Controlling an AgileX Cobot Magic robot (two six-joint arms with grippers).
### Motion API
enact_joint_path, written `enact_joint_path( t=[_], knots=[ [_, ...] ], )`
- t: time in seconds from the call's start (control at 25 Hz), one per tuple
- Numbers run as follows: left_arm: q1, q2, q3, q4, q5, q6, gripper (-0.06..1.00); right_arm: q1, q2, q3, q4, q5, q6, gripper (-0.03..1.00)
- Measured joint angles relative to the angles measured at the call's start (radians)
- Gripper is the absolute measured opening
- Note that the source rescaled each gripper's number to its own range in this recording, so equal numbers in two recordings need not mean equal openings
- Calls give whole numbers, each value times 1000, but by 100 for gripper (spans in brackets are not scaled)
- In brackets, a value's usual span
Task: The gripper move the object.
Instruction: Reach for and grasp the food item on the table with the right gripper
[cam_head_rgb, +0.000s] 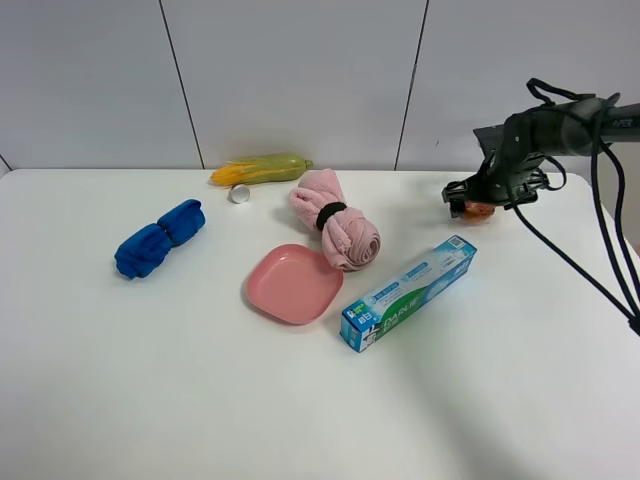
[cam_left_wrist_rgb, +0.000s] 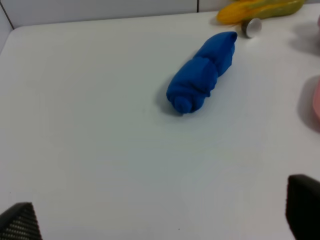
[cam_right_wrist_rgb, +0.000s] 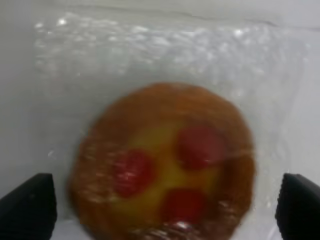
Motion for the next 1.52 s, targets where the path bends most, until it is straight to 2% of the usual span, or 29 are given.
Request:
enact_joint_path(
  t=[0.28,0.4,0.56,0.76,0.96,1.08,1.4,1.44,1.52],
  knots=[
    [0,0,0,0,0,0,100,-49,0,0,-2,30,14,75],
    [0,0,0,0,0,0,100,-49,0,0,0,8,14,58],
    [0,0,0,0,0,0,100,-49,0,0,1,-26,14,54],
    [0,0,0,0,0,0,100,-49,1,0,1,-97,14,54],
    [0,0,0,0,0,0,100,-49,13,0,1,-152,14,72],
    [0,0,0,0,0,0,100,-49,40,0,1,-159,14,77],
    [0,0,0,0,0,0,100,-49,67,0,-1,-216,16,78],
    [0,0,0,0,0,0,100,-49,68,0,-1,-225,16,76],
    [0,0,0,0,0,0,100,-49,69,0,-1,-235,16,66]
  ],
)
